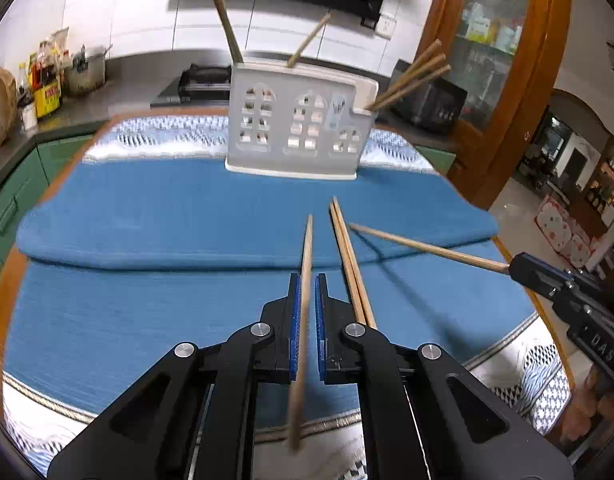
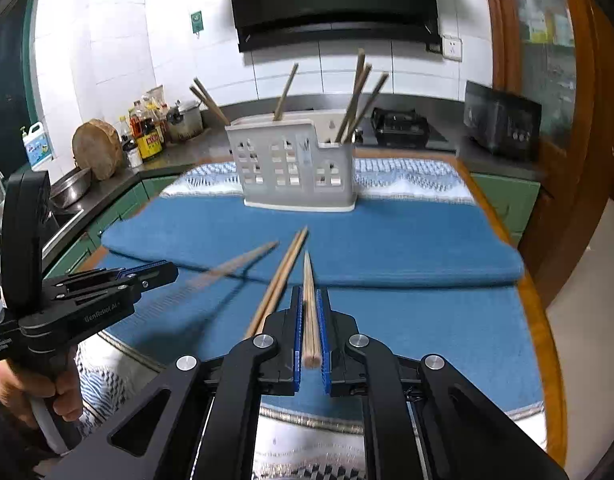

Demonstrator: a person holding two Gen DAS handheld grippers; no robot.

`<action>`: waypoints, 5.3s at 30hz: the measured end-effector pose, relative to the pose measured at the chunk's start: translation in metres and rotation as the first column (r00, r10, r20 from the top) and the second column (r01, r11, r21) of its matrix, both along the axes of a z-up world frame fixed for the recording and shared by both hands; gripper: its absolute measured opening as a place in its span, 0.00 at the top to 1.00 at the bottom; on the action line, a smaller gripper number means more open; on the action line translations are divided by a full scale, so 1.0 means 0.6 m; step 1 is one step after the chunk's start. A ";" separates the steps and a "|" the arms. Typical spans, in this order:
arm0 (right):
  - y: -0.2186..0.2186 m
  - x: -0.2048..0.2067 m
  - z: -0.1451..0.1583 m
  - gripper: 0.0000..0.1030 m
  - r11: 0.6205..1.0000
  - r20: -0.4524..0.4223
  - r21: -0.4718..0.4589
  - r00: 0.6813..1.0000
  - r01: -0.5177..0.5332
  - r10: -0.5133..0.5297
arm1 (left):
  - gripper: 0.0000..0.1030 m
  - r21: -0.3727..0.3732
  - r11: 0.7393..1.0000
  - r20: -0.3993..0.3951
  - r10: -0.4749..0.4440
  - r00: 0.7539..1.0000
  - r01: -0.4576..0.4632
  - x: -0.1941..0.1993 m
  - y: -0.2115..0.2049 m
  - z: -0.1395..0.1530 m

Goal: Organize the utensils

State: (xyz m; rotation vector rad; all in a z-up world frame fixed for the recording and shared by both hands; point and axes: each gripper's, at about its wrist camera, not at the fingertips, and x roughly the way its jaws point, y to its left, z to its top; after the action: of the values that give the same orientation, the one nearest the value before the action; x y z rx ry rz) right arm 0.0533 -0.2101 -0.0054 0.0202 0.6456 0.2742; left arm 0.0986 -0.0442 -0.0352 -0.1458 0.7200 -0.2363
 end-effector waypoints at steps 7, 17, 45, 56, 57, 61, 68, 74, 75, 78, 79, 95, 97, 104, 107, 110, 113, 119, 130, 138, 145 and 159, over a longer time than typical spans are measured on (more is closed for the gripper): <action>0.007 0.011 0.031 0.93 1.000 0.035 -0.001 0.999 -0.013 0.013 | 0.95 -0.013 1.000 0.014 -0.018 1.000 0.018 0.011 0.015 0.012; 0.012 0.010 0.030 0.93 1.000 0.035 -0.006 0.999 -0.020 0.021 | 0.90 0.063 0.993 -0.139 -0.086 0.987 0.095 -0.002 0.000 -0.079; 0.021 0.020 0.063 0.93 0.999 0.075 -0.028 0.996 -0.036 0.038 | 0.95 0.050 0.995 -0.102 -0.080 0.992 0.086 -0.007 0.020 -0.036; 0.032 0.045 0.105 0.93 0.997 0.113 -0.031 0.991 -0.065 0.068 | 0.95 0.022 0.995 -0.009 -0.098 0.995 0.098 0.025 0.020 0.031; 0.033 0.050 0.110 0.93 0.997 0.113 -0.029 0.991 -0.068 0.071 | 0.95 0.026 0.995 -0.007 -0.099 0.995 0.100 0.030 0.018 0.033; 0.033 0.070 0.134 0.93 0.996 0.113 -0.036 0.990 -0.080 0.084 | 0.95 0.031 0.994 0.003 -0.108 0.994 0.108 0.044 0.017 0.047; 0.022 0.122 0.212 0.93 0.994 0.119 -0.026 0.987 -0.103 0.105 | 0.95 0.051 0.991 0.020 -0.127 0.992 0.126 0.080 0.016 0.086; 0.029 0.163 0.280 0.93 0.993 0.153 -0.065 0.982 -0.103 0.112 | 0.95 0.078 0.987 0.041 -0.146 0.988 0.142 0.111 0.012 0.123; 0.031 0.172 0.288 0.93 0.993 0.157 -0.071 0.982 -0.097 0.108 | 0.95 0.082 0.986 0.048 -0.148 0.988 0.143 0.116 0.011 0.131; 0.032 0.199 0.303 0.93 0.994 0.155 -0.074 0.983 -0.086 0.097 | 0.95 0.077 0.985 0.060 -0.156 0.986 0.152 0.127 0.012 0.148; 0.032 0.207 0.307 0.93 0.994 0.159 -0.078 0.983 -0.079 0.091 | 0.95 0.074 0.985 0.063 -0.159 0.985 0.154 0.130 0.013 0.153; 0.066 0.334 0.239 0.93 0.991 0.077 -0.120 0.995 -0.059 0.069 | 0.95 0.062 0.994 0.265 -0.099 0.959 0.085 0.189 0.036 0.321; 0.067 0.338 0.228 0.93 0.990 0.072 -0.124 0.995 -0.062 0.071 | 0.95 0.059 0.996 0.300 -0.080 0.951 0.065 0.203 0.036 0.347; 0.055 0.317 0.223 0.85 0.986 0.128 -0.162 0.989 -0.050 0.071 | 0.95 0.098 0.995 0.342 -0.026 0.939 -0.009 0.266 0.025 0.369; 0.049 0.294 0.220 0.83 0.984 0.142 -0.168 0.986 -0.058 0.082 | 0.95 0.110 0.993 0.323 -0.002 0.946 -0.035 0.298 0.023 0.351; 0.047 0.274 0.210 0.82 0.982 0.147 -0.180 0.985 -0.065 0.092 | 0.95 0.100 0.995 0.282 0.002 0.959 -0.031 0.317 0.025 0.326; 0.045 0.254 0.194 0.82 0.981 0.131 -0.174 0.986 -0.085 0.108 | 0.95 0.111 0.993 0.250 -0.002 0.968 -0.026 0.325 0.027 0.302; 0.044 0.208 0.145 0.81 0.987 0.065 -0.119 0.991 -0.110 0.119 | 0.88 0.108 0.994 0.254 0.002 0.967 -0.030 0.308 0.032 0.299; 0.068 0.111 -0.029 0.82 0.992 -0.182 -0.007 0.976 -0.125 0.121 | 0.40 0.087 0.996 0.297 0.005 0.955 -0.032 0.187 0.051 0.281; 0.085 0.080 -0.113 0.86 0.995 -0.293 0.086 0.953 -0.059 0.082 | 0.25 0.037 0.998 0.265 0.038 0.964 -0.049 0.104 0.086 0.214; 0.092 0.072 -0.143 0.90 0.997 -0.318 0.083 0.947 -0.007 0.033 | 0.21 0.033 0.994 0.239 0.091 0.967 -0.101 0.053 0.124 0.160; 0.113 0.084 -0.153 0.91 1.000 -0.308 0.017 0.951 0.022 -0.016 | 0.15 -0.019 0.988 0.192 0.157 0.969 -0.156 0.017 0.177 0.113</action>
State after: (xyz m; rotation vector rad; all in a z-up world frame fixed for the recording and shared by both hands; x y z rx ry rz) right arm 0.1037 -0.1423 -0.0974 0.0898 0.9525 0.2611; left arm 0.1086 0.0619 0.0323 -0.1794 0.5117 -0.0989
